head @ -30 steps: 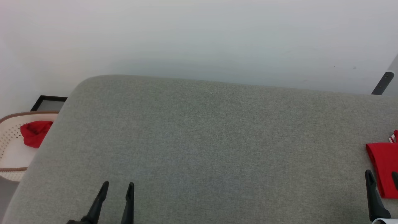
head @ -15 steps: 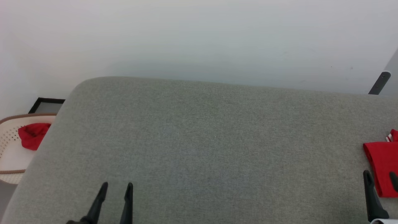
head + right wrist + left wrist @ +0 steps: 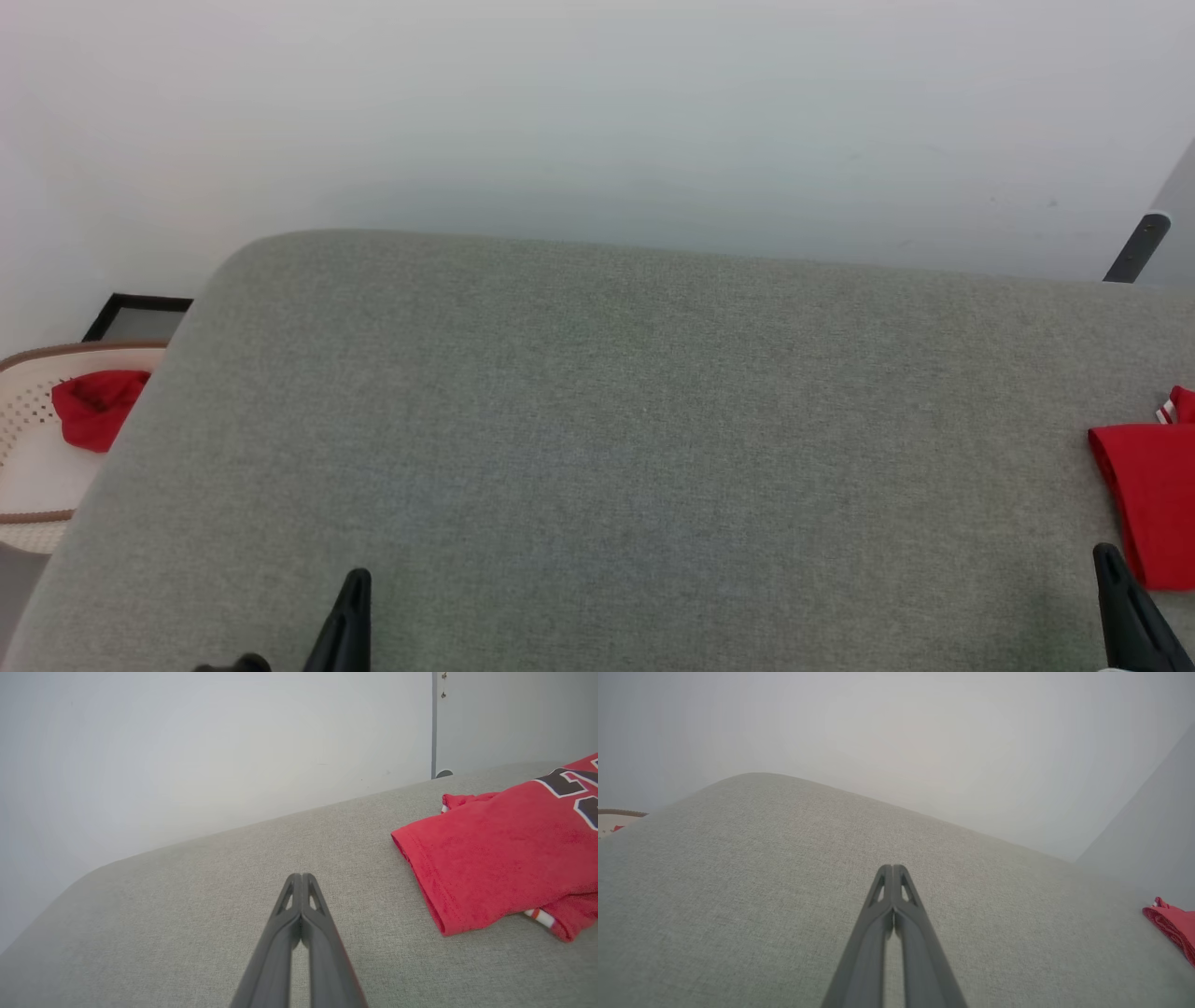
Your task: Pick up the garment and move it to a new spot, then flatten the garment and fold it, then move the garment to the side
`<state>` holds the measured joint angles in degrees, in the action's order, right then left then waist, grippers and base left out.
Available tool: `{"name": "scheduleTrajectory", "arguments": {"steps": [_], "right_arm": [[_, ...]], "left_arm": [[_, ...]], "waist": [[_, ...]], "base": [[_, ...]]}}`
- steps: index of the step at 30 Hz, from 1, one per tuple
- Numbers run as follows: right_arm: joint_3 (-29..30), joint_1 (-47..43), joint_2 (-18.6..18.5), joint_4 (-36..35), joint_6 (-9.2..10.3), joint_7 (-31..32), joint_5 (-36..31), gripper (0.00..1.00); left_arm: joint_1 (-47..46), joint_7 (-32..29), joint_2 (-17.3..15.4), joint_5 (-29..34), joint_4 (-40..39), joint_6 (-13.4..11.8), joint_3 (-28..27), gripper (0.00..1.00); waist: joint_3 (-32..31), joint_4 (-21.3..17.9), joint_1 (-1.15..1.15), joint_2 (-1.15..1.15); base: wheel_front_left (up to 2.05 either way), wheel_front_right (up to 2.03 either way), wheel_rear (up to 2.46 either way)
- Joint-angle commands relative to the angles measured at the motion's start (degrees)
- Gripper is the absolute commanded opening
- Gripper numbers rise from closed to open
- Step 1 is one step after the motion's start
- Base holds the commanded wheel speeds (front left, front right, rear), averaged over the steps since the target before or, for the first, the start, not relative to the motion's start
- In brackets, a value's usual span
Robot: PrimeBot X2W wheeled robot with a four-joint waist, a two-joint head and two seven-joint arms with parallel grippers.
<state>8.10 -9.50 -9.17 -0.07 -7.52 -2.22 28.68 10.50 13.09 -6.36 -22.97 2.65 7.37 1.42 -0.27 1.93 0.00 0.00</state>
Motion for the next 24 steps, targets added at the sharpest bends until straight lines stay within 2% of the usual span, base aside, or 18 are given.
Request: {"name": "scheduleTrajectory", "arguments": {"steps": [1, 24], "right_arm": [[0.03, 1.86, -0.16, -0.26, 0.01, 0.31, 2.68, 0.00], [-0.41, 6.00, 1.66, 3.83, 0.02, 2.75, 20.35, 0.00]], "left_arm": [[-1.73, -0.43, -0.40, -3.01, -0.37, -0.07, -0.32, 0.00], [-6.28, -4.92, -0.30, -23.36, 3.20, 0.07, -1.19, 0.00]], "waist": [[0.01, -0.03, 0.00, 0.00], [0.09, -0.39, 0.00, 0.00]], "base": [[0.00, 0.00, 0.00], [0.00, 0.00, 0.00]]}}
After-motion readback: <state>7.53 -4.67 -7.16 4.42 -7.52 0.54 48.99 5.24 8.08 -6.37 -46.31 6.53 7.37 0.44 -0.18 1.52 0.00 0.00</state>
